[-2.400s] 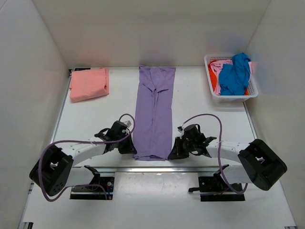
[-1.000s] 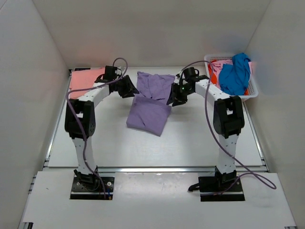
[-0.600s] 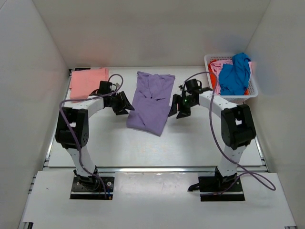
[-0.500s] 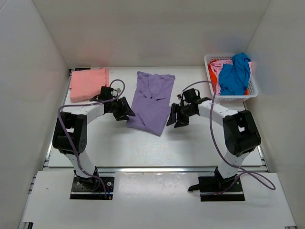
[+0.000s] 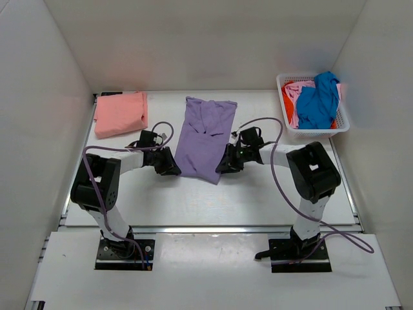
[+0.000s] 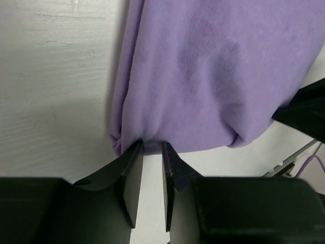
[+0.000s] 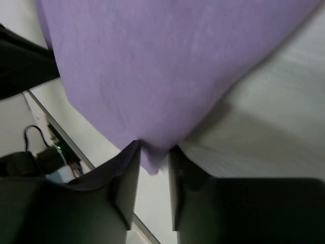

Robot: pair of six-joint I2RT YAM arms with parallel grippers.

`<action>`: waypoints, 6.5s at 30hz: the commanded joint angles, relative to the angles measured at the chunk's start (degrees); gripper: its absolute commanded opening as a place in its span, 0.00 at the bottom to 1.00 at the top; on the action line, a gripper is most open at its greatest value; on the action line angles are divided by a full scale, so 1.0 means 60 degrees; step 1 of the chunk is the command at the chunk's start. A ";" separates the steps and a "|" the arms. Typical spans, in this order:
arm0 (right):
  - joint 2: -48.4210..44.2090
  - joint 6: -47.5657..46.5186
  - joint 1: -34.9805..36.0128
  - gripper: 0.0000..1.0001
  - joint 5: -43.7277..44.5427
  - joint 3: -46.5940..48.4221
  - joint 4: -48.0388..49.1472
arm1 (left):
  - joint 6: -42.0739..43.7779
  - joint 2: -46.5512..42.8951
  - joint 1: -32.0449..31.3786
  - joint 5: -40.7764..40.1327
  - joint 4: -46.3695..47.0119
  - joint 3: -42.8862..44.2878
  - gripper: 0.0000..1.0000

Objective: Fold and stack the t-shirts
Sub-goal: Fold the folded rectangular tshirt in 1/3 of the way, then grab one side of the 2/3 rectangular tshirt with both arms, then fold the long partially folded tshirt into a neat square

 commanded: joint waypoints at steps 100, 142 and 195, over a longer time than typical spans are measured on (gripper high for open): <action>0.1844 -0.2199 -0.2190 0.53 0.1074 0.4308 -0.2943 | -0.0591 -0.2625 -0.0617 -0.1688 0.0211 -0.1357 0.48; -0.4132 -0.0162 -0.0006 0.00 -0.0068 -0.4589 -0.1355 | -0.2364 -0.5214 -0.2887 -0.1426 -0.0384 -0.4358 0.00; 0.0479 -0.1962 -0.3009 0.55 0.0239 0.3582 -0.3146 | -0.0343 0.1740 0.0188 0.0333 0.1502 0.3140 0.71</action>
